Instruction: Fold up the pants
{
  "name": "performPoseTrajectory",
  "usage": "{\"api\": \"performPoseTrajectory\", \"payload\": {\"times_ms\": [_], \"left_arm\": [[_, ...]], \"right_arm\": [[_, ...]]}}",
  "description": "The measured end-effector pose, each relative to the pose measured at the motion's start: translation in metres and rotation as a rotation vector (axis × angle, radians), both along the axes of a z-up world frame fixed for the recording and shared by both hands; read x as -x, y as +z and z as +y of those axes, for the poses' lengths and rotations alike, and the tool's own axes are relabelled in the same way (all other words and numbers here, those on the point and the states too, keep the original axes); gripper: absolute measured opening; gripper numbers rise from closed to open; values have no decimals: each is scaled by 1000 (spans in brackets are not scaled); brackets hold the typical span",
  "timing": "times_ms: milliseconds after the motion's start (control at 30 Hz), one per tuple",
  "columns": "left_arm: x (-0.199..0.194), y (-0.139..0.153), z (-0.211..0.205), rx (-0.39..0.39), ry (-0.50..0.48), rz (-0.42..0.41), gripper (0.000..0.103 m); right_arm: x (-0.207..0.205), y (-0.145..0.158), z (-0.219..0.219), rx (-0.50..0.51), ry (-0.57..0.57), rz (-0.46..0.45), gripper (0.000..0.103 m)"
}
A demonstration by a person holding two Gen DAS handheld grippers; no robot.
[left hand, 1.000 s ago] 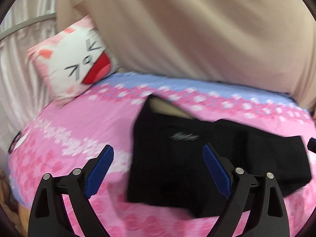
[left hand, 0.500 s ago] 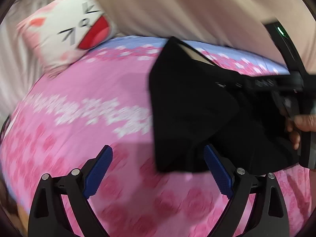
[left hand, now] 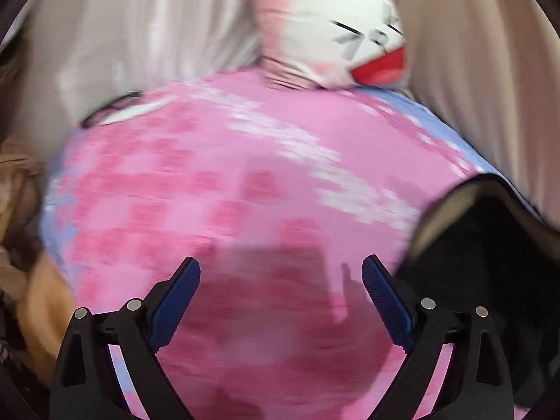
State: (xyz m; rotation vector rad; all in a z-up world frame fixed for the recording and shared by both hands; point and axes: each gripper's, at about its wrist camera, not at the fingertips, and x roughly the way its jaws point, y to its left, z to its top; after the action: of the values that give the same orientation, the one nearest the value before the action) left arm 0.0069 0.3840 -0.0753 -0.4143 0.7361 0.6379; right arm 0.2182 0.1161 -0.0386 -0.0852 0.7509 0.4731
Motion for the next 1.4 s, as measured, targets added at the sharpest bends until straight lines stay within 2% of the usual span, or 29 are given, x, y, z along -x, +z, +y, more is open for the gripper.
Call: {"api": "performPoseTrajectory", "payload": {"times_ms": [33, 100, 200, 300, 333, 433, 467, 500, 567, 600, 633, 700, 767, 833, 933, 967, 1067, 1100, 1133, 1167, 1200, 1233, 1300, 1400], "left_arm": [[7, 0, 6, 2, 9, 2, 92], [19, -2, 15, 5, 16, 8, 92], [22, 0, 12, 0, -9, 5, 92], [11, 3, -3, 5, -71, -9, 92], [12, 3, -5, 11, -86, -10, 92], [3, 4, -15, 10, -120, -7, 92], [2, 5, -16, 2, -123, -9, 92], [2, 7, -16, -1, -123, -10, 92], [6, 10, -11, -10, -116, -15, 92], [9, 11, -8, -13, -112, -18, 92], [12, 11, -5, -14, -111, -21, 92], [17, 9, 2, -12, -103, -13, 92], [20, 6, 6, -3, -93, -9, 92], [20, 4, 6, 1, -95, -5, 92], [21, 1, 4, -16, -96, 15, 92], [22, 1, 5, -19, -98, 22, 92], [29, 0, 8, -18, -85, 34, 92], [31, 0, 9, -15, -79, 33, 92], [33, 1, 11, -14, -75, 32, 92], [35, 3, 12, -17, -72, 31, 92], [37, 5, 12, -22, -68, 30, 92], [37, 7, 12, -24, -67, 26, 92], [37, 12, 10, -29, -69, 18, 92], [28, 20, 1, -29, -96, 3, 92]], "right_arm": [[2, -7, -7, 68, -31, -9, 79], [3, -22, -18, 143, -83, -8, 79], [-3, -48, -19, 176, -97, 61, 79], [-8, -91, 16, 216, -40, 163, 78], [-3, -100, 30, 197, 0, 200, 73], [6, -107, 85, -53, 219, 327, 67], [8, -101, 96, -89, 247, 319, 67], [10, -91, 105, -59, 238, 270, 69], [23, -71, 118, 184, 183, 40, 74], [28, -69, 120, 265, 170, -16, 83], [36, -71, 123, 395, 167, -83, 85], [53, -83, 131, 518, 226, -122, 85], [63, -96, 146, 560, 288, -121, 85], [67, -116, 169, 647, 317, -167, 86], [57, -140, 197, 707, 308, -179, 86], [49, -143, 201, 703, 298, -159, 86], [13, -142, 196, 561, 260, -36, 84], [3, -141, 191, 498, 253, 27, 69], [-4, -137, 186, 466, 224, 58, 48], [-5, -134, 183, 499, 193, 31, 34], [-7, -130, 178, 484, 183, 29, 26], [-10, -124, 164, 399, 171, 76, 25], [-14, -107, 140, 277, 139, 113, 24], [-15, -66, 84, 3, 82, 166, 24]]}}
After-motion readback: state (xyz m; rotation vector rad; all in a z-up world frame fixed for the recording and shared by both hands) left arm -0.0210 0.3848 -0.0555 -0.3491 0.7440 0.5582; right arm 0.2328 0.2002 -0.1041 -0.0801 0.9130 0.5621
